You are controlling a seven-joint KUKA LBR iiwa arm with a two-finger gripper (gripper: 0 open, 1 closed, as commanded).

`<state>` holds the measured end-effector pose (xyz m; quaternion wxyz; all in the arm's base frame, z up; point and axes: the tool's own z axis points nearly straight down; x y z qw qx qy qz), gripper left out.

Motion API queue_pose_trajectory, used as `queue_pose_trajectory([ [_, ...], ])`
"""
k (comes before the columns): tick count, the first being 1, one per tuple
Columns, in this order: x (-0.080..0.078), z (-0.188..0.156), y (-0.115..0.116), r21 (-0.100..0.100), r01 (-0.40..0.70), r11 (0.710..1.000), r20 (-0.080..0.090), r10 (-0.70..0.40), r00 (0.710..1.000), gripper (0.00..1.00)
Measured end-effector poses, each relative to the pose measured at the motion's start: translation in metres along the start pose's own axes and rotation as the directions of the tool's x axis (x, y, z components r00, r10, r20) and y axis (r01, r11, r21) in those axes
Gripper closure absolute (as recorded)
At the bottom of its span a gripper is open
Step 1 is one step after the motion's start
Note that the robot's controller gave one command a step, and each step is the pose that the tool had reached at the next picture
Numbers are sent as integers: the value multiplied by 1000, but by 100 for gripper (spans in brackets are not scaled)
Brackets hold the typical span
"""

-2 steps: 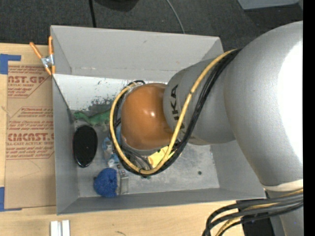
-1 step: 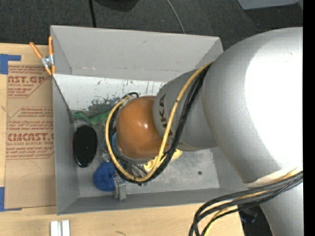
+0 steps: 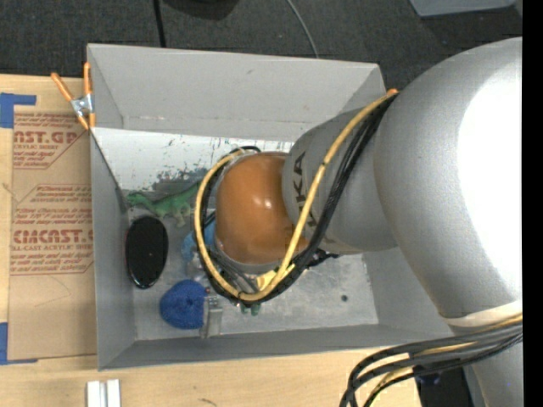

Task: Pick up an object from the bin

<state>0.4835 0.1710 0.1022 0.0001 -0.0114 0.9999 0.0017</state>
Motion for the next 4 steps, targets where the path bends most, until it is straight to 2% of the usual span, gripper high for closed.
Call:
queue_pose_trajectory([
  [1, -2, 12, 7, 1, 115, 993, 6, -115, 993, 0],
  [2, 2, 31, -1, -4, -89, 996, 3, 89, 996, 100],
  [4, 3, 28, -1, -3, -89, 996, 1, 89, 996, 100],
])
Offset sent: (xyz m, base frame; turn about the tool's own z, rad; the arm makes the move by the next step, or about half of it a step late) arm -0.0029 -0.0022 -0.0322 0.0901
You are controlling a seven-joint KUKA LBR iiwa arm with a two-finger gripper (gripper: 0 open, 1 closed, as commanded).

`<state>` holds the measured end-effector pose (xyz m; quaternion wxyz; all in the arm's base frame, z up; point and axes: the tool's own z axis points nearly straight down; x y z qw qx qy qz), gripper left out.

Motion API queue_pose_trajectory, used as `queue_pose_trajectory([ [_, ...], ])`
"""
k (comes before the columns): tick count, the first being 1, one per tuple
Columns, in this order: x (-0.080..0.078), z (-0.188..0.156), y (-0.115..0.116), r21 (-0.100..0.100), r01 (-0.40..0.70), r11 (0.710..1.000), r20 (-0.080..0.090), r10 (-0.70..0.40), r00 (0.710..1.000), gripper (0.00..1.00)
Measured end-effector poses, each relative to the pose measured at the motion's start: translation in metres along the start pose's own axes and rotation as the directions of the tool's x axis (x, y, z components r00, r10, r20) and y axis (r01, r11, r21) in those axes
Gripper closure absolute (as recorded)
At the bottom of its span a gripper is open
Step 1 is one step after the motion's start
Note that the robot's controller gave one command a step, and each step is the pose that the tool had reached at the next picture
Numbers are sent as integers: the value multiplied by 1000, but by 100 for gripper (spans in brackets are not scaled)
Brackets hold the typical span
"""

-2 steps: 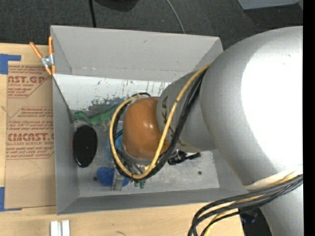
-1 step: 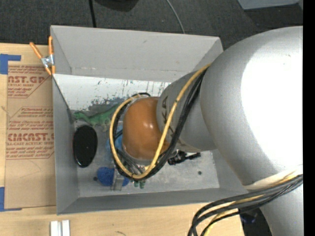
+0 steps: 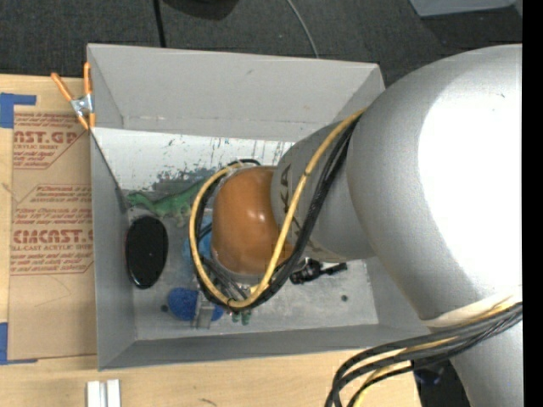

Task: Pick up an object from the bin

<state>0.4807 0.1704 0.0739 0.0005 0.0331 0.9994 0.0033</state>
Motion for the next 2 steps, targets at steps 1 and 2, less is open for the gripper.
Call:
queue_pose_trajectory([
  [1, 2, -10, -1, 3, 0, 1000, -7, 0, 1000, 100],
  [2, 2, -29, 0, 2, 0, 1000, -6, 0, 1000, 100],
])
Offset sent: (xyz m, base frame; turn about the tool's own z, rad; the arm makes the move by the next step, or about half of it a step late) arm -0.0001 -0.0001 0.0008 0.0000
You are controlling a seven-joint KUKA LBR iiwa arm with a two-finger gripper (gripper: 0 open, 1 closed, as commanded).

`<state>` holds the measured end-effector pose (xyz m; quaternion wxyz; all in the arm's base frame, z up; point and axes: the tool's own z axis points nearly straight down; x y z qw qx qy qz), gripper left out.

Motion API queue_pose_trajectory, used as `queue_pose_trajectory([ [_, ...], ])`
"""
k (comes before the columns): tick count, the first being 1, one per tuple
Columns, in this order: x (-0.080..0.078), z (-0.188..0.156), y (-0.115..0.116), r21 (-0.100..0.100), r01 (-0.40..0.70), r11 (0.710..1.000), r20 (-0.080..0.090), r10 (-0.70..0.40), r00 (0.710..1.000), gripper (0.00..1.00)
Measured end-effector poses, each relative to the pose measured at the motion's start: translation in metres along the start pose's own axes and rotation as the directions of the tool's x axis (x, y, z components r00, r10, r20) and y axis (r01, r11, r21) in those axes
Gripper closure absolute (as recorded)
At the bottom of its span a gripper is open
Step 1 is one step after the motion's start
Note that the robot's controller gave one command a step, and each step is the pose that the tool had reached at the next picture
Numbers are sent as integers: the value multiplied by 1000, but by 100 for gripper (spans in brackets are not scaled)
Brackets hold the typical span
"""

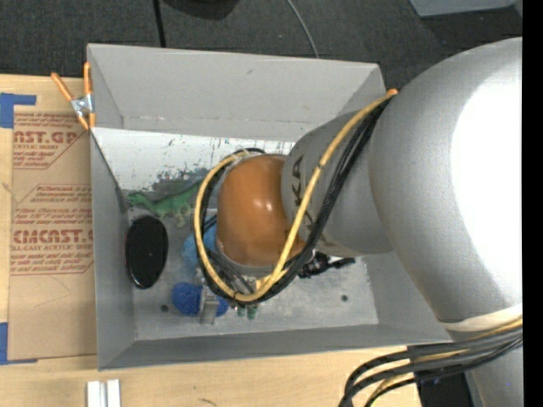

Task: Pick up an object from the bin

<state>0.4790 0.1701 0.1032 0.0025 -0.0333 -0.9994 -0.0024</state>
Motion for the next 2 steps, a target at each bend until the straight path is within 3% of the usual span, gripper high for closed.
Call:
queue_pose_trajectory([
  [2, -2, -25, 1, -3, 0, 1000, 7, 0, 1000, 100],
])
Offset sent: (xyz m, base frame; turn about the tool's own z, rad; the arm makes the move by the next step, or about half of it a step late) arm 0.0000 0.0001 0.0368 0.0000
